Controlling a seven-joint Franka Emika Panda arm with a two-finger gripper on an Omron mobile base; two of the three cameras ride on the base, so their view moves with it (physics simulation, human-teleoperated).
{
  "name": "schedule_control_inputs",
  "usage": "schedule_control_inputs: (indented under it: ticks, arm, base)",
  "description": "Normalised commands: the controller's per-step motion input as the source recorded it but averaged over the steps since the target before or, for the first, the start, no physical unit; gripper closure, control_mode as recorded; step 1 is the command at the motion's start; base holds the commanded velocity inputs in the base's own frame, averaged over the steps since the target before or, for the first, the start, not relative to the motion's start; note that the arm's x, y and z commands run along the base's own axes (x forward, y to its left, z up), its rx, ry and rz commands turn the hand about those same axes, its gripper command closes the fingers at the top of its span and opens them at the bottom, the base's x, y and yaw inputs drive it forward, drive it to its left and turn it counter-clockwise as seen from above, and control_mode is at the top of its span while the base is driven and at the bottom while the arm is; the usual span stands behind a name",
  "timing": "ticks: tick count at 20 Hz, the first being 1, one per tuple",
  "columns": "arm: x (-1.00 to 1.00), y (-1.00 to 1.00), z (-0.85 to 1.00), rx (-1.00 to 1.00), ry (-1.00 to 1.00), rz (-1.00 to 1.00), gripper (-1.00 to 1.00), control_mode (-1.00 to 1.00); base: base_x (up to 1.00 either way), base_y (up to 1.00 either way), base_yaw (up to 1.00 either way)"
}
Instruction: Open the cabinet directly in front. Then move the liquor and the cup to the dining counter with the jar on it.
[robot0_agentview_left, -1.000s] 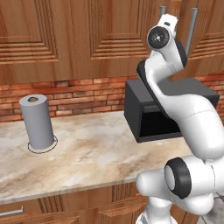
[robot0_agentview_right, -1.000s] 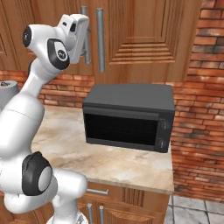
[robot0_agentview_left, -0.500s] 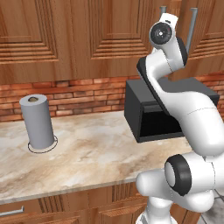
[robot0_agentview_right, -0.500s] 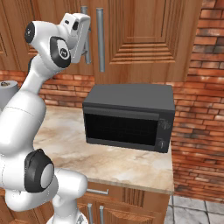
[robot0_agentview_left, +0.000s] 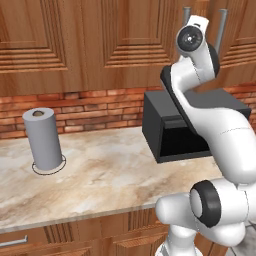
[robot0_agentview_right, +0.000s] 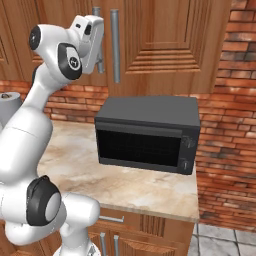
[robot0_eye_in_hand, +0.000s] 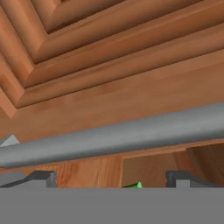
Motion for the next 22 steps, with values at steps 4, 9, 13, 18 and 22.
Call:
schedule_control_inputs:
  ticks: [4, 9, 13, 18, 22]
  arm:
    - [-0.28, -0.44, 0.0, 0.0, 0.0, 0.0, -1.0, -1.0]
    - [-0.53, -0.48, 0.0, 0.0, 0.0, -0.01, -1.0, -1.0]
    - [-0.6, -0.42, 0.0, 0.0, 0.0, -0.04, -1.0, -1.0]
    - [-0.74, -0.54, 0.0, 0.0, 0.0, -0.06, -1.0, -1.0]
    - [-0.76, -0.6, 0.0, 0.0, 0.0, -0.07, -1.0, -1.0]
  base:
    - [0.0, 0.0, 0.0]
    - [0.0, 0.0, 0.0]
    - [0.0, 0.0, 0.0]
    - [0.0, 0.0, 0.0]
    - [0.0, 0.0, 0.0]
